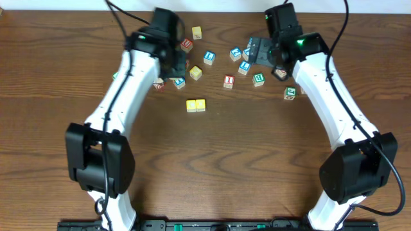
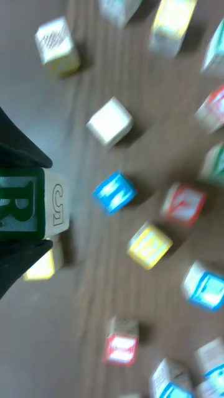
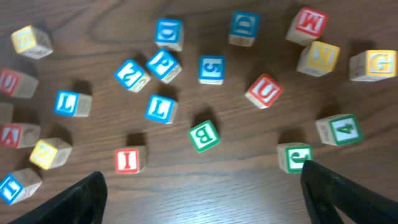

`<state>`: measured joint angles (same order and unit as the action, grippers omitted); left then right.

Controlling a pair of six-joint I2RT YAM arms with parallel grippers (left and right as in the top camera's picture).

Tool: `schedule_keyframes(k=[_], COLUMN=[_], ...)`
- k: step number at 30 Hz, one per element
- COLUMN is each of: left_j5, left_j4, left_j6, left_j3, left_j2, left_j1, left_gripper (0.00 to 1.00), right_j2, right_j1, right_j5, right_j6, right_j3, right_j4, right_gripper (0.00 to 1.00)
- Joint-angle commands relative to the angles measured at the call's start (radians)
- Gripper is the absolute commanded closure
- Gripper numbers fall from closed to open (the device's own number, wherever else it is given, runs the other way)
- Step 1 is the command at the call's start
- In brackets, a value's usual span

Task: Spell out CORL
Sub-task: 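Lift the R block and carry it right of the O block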

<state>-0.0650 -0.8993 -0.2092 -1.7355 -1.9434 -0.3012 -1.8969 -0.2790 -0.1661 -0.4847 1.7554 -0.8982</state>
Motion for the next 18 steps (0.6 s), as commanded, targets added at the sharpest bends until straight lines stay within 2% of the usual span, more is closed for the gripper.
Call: schedule_keyframes(k=[1, 11, 18], left_j5=[-0.002, -0.001, 0.0], left_j4=[-0.012, 0.021, 0.048], left_j6=[-0.078, -0.16, -0.177], left_j3=[0.003, 0.004, 0.017], left_j2=[0.002, 0.0, -0.012], left_j1=[-0.055, -0.177, -0.225], left_gripper=[0.69, 0.69, 0.69], right_j2=[0.012, 0.012, 0.012], right_j1=[0.04, 0.143, 0.161], right_j5=[-0.005, 0.054, 0.053], right_j6=[0.011, 0.011, 0.025], right_j3=[0.012, 0.012, 0.012], right_j4=[-0.003, -0.029, -0.06], right_gripper=[0.04, 0.04, 0.03])
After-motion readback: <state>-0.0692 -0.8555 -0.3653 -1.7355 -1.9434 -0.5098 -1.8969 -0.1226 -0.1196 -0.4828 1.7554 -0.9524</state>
